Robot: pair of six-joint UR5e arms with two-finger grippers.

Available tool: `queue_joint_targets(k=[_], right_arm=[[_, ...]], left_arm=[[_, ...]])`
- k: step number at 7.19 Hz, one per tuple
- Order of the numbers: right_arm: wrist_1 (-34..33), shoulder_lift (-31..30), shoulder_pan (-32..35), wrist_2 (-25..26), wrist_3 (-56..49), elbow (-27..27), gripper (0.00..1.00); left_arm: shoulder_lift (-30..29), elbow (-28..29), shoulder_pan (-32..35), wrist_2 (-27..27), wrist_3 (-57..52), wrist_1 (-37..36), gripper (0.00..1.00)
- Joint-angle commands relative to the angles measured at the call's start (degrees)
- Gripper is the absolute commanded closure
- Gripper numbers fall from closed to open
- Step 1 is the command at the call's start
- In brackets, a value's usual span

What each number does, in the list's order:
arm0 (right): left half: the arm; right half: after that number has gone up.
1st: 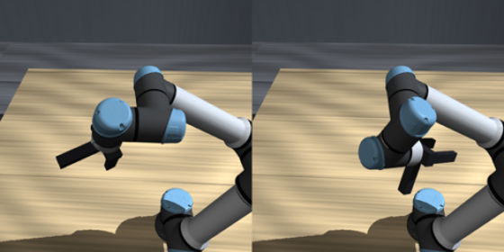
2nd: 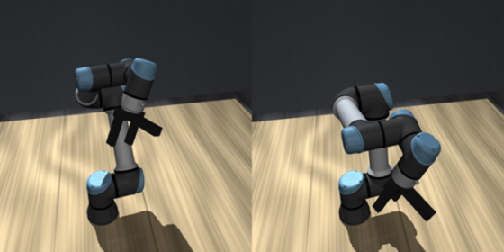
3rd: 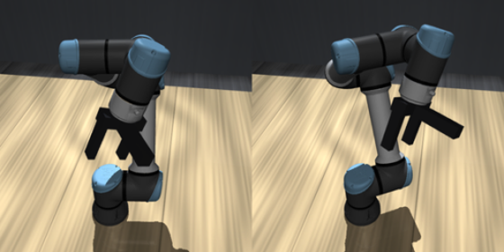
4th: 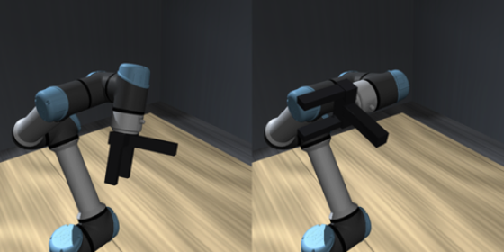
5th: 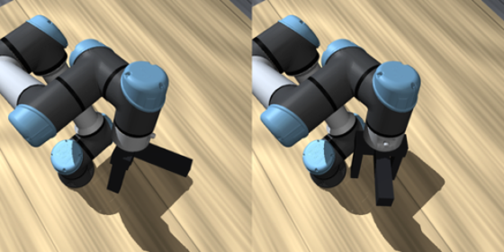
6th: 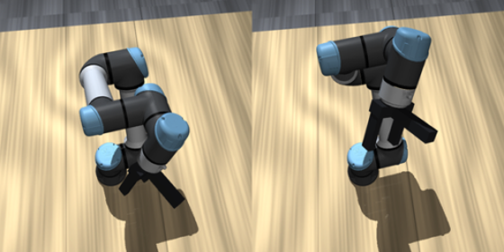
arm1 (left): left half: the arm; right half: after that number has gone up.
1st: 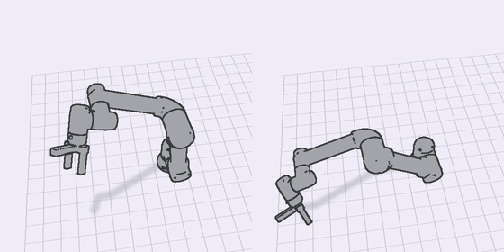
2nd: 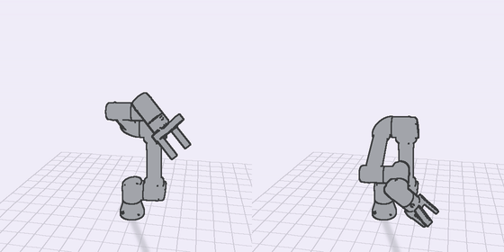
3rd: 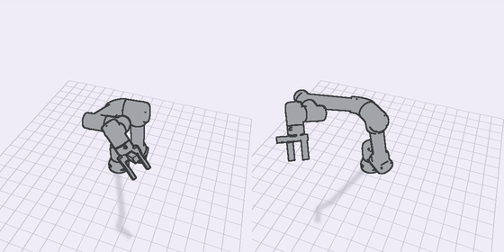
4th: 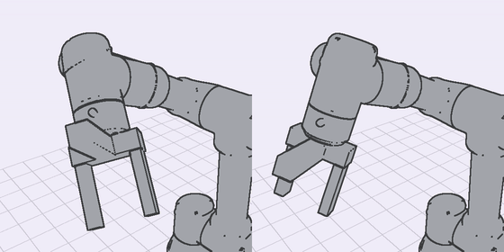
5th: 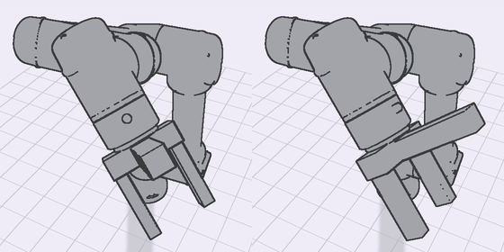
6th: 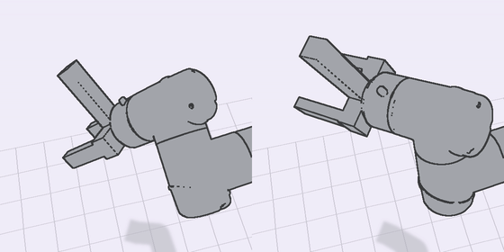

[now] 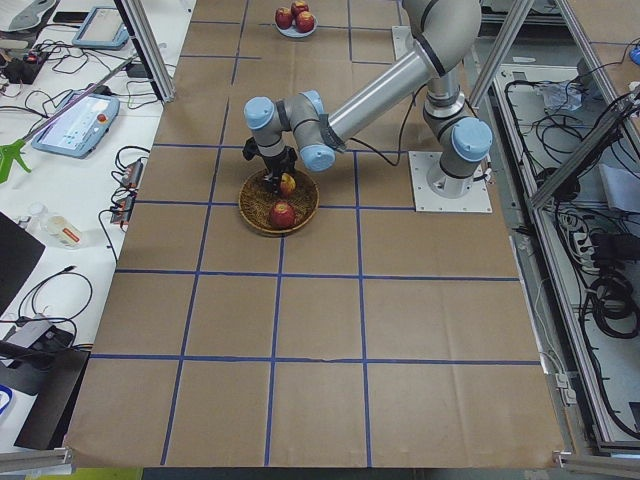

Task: Transfer apple from basket to plate
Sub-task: 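Lower the left gripper and close it on the red-yellow apple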

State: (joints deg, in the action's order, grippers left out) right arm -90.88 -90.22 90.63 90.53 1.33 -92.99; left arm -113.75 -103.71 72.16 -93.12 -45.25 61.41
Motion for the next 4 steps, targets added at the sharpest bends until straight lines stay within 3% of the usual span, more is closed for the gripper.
queue_joint_targets(k=[1, 2, 3, 4], right_arm=[[0.0, 0.0, 0.0, 0.0, 0.0, 0.0, 0.00], [0.0, 0.0, 0.0, 0.0, 0.0, 0.0, 0.00], [0.0, 0.0, 0.0, 0.0, 0.0, 0.0, 0.00], [0.0, 0.0, 0.0, 0.0, 0.0, 0.0, 0.00]], left_arm=[[-0.6, 0.5, 0.0, -1.0, -0.3, -0.2, 0.32], [-1.0, 1.0, 0.0, -2.8, 0.2, -0.7, 0.58], [-0.9, 1.1, 0.0, -2.9, 0.2, -0.8, 0.58], [-0.3, 2.2, 0.6, -2.9, 0.6, -0.5, 0.65]])
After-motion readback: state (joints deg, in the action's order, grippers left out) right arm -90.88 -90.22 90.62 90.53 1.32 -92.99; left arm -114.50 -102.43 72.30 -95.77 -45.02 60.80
